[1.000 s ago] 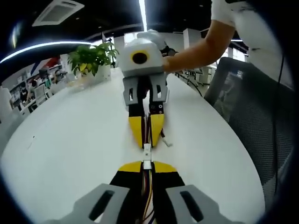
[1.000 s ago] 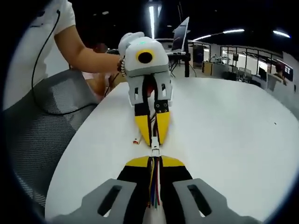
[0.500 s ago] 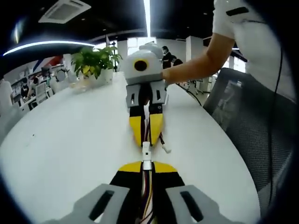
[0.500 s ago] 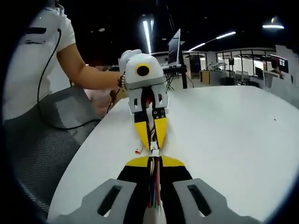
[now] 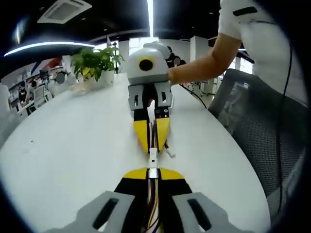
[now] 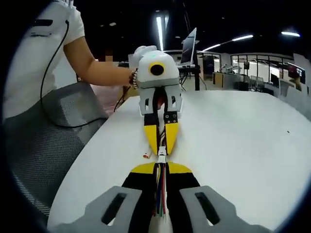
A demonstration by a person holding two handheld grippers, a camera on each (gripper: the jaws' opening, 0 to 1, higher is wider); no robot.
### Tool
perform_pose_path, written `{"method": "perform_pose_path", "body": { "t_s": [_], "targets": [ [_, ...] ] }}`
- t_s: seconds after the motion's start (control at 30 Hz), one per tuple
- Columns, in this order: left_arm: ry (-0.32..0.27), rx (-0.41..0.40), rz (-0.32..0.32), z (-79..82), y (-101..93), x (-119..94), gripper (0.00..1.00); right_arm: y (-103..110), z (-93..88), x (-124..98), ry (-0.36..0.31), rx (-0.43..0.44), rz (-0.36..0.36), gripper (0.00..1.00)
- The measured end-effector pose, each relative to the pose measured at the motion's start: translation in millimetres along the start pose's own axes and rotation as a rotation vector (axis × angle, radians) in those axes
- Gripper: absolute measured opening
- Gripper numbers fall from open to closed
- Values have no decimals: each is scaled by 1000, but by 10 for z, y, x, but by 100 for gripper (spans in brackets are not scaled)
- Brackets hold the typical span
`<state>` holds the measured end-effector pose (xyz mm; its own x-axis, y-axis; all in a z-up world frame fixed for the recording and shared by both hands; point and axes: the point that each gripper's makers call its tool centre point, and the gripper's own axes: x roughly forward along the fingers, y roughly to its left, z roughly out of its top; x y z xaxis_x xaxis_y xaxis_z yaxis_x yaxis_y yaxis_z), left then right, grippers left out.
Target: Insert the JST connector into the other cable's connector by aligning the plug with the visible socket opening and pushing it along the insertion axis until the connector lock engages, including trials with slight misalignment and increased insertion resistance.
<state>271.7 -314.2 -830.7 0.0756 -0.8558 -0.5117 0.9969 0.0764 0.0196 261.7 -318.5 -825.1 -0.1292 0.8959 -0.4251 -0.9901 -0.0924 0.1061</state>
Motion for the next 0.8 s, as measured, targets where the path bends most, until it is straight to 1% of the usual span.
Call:
{"method": "perform_pose_path", "body": {
  "t_s": [0.2, 0.3, 0.33, 0.37, 0.8],
  "targets": [
    [-8, -3, -6, 17, -13, -6, 0, 8, 19, -12, -3, -10, 1, 4],
    [3, -3, -25, -2, -42, 12, 0, -4, 54, -21, -13, -19, -4, 4],
    [5, -4, -27, -7, -46, 20, 0, -6, 49, -19, -4, -29, -4, 4],
    [4, -2, -27, -3, -45, 24, 0, -10, 10, -21, 25, -42, -6, 4],
    [3, -9, -22, 29, -34, 43, 0, -10, -30, -6, 40, -45, 3, 4]
  ]
}}
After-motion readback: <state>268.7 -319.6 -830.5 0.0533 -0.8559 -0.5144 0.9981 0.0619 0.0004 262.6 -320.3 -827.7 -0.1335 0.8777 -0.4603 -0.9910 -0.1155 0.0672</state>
